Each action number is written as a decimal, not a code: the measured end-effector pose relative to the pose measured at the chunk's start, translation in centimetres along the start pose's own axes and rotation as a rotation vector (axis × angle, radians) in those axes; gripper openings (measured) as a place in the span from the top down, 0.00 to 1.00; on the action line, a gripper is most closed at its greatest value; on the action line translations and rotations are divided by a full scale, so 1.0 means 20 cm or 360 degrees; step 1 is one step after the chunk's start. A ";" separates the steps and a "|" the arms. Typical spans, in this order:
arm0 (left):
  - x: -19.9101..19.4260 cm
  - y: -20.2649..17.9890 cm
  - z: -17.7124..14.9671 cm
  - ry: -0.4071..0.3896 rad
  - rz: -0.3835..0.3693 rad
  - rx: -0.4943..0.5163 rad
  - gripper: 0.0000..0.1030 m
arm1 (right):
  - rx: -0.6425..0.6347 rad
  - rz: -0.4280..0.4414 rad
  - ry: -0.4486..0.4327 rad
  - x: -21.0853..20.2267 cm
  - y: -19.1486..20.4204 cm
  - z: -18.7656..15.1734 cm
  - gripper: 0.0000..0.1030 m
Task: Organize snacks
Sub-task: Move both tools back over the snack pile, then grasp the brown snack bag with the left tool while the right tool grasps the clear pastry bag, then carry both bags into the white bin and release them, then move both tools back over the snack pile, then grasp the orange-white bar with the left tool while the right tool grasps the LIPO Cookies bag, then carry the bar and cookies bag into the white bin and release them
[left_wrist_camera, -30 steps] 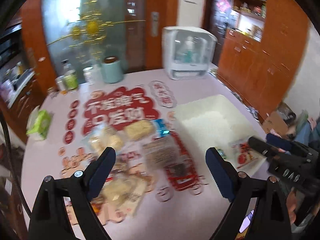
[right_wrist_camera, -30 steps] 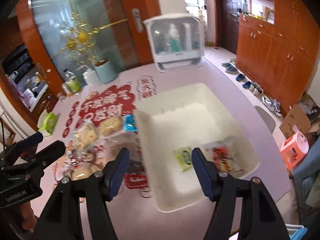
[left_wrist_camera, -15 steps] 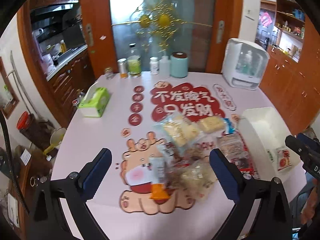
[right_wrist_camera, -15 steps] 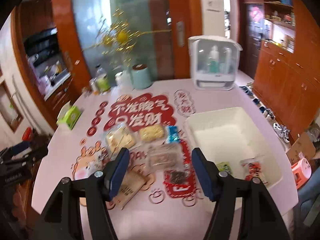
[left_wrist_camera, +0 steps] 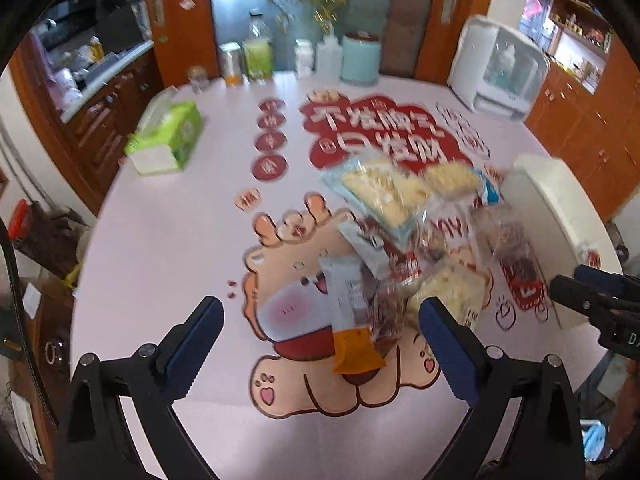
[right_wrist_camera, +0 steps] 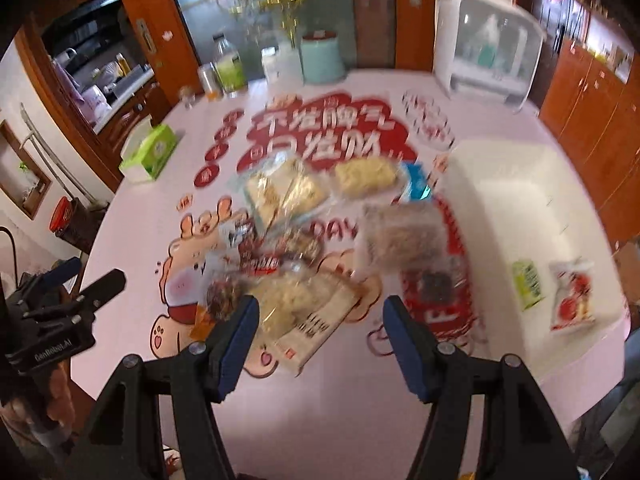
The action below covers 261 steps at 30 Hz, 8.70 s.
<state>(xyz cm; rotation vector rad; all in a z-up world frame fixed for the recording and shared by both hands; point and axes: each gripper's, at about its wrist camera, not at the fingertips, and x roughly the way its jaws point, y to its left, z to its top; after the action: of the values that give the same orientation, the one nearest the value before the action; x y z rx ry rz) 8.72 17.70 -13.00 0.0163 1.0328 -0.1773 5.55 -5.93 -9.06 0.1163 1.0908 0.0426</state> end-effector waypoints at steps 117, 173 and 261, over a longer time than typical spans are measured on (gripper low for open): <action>0.34 -1.89 0.70 -0.0196 -0.0203 0.0283 0.13 | 0.0198 -0.0234 -0.0528 -0.15 -1.61 0.40 0.37; 0.30 -0.04 -0.08 0.0195 -0.0073 -0.0197 0.12 | -0.0108 0.0095 0.0007 0.32 0.15 0.08 0.38; -0.28 -1.37 0.45 -0.0508 -0.0461 0.0548 0.61 | 0.0481 -0.0182 -0.0694 -0.45 -0.77 -0.04 0.56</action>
<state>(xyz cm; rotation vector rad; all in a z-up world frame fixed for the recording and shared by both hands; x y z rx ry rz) 9.36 -9.32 -1.78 0.1466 0.6727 -0.6011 0.37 -22.06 -3.23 0.3192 0.6604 -0.2419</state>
